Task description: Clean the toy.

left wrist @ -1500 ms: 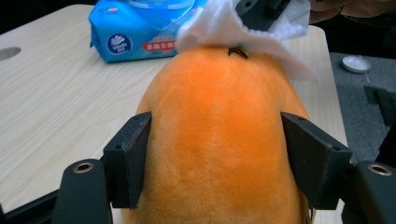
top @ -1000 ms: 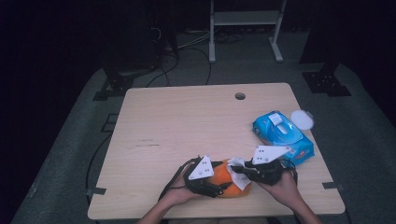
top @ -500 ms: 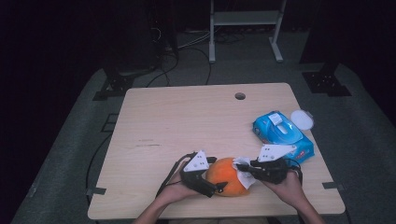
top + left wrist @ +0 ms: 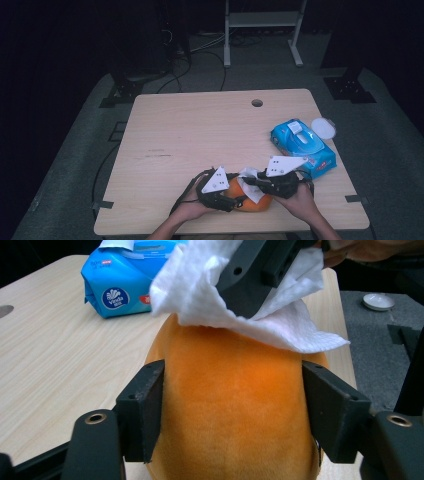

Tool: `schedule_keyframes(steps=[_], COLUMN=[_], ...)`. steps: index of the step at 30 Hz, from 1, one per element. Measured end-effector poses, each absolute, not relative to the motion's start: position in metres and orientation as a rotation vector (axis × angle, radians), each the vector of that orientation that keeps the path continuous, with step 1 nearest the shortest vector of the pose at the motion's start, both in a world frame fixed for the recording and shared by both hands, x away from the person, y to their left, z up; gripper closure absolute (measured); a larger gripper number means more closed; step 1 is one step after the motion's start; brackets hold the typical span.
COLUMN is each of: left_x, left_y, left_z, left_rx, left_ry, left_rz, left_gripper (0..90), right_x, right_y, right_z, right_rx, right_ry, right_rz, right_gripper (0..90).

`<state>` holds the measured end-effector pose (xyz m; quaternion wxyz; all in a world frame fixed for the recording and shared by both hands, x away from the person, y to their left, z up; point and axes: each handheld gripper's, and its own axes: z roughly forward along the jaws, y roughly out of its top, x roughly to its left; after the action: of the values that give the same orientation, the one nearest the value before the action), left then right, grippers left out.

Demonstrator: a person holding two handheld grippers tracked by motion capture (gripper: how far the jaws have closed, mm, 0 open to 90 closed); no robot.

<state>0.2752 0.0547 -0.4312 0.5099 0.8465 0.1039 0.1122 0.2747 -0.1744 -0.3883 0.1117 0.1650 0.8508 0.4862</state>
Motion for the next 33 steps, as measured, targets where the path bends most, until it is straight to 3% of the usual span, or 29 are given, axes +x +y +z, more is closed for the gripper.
schedule_keyframes(steps=[7, 14, 23, 33], left_x=[0.285, 0.283, 0.275, 0.288], left_y=[0.059, 0.059, 0.055, 0.065], left_z=[-0.436, -0.434, -0.43, -0.437], left_rx=[2.006, 2.017, 2.02, 1.998], left_ry=[0.327, 0.296, 0.242, 0.341], left_rz=[0.168, 0.216, 0.266, 0.117], left_gripper=[15.8, 32.6, 36.5, 13.9], right_x=[0.275, 0.274, 0.274, 0.28], right_y=[-0.185, -0.191, -0.166, -0.192], right_z=[-0.392, -0.391, -0.385, -0.391], right_rx=[0.506, 0.513, 0.46, 0.542], right_ry=[2.502, 2.488, 2.497, 2.493], right_rz=[1.445, 1.413, 1.442, 1.434], right_gripper=[86.6, 86.6, 86.6, 86.6])
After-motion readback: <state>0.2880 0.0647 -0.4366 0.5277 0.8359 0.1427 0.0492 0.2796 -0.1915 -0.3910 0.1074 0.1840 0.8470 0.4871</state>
